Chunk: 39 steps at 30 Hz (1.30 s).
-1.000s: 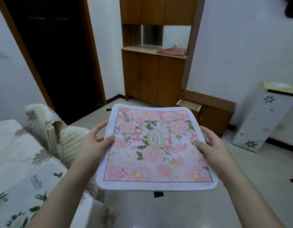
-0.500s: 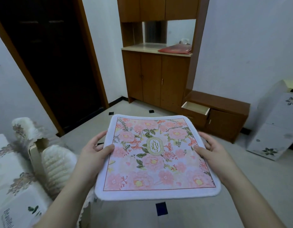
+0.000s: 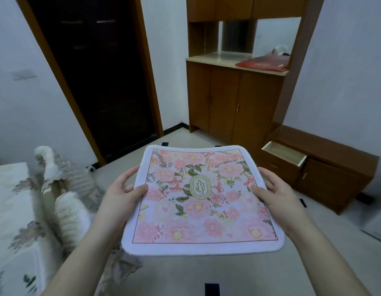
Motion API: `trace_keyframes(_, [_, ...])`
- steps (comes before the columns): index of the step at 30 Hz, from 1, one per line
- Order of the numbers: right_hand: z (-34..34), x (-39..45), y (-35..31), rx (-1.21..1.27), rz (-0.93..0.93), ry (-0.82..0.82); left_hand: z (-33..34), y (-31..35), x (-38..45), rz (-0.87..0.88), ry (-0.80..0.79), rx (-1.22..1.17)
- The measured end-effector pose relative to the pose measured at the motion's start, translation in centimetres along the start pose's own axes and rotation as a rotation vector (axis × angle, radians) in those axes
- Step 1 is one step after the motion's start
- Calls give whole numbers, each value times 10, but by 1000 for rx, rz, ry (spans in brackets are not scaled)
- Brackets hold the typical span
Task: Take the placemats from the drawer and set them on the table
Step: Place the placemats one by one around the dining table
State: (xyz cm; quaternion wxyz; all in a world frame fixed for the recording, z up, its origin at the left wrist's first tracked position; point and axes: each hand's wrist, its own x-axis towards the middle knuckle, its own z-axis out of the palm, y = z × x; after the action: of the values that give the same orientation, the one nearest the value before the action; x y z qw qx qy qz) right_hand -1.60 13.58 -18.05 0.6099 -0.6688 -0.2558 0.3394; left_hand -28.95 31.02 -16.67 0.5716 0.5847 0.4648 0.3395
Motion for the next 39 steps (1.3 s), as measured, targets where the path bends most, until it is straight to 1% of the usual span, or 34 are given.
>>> trace_keyframes(8, [65,97,-16,-50,2,-72,-31,-6,95,-6,76,-30])
trace_keyframes(16, [145,184,-39,-94,-12,-119,-78,7,188,-36,136,-63])
trace_keyframes(18, [160,204,-41,-94,-10,-119,-85,9,207,-47,140,-73])
trace_keyframes(24, [203,267,-39,-84,9,-194,-103,4,252,-61,197,-90])
trace_keyframes(32, [253,373,-22,-92,32,-300,-110,-2,326,-102,316,-55])
trace_keyframes(35, [266,423,-26,-113,24,-357,-106,0,362,-105,376,-35])
trace_keyframes(39, [283,482,-36,-130,12,-421,-102,9,407,-115,418,-47])
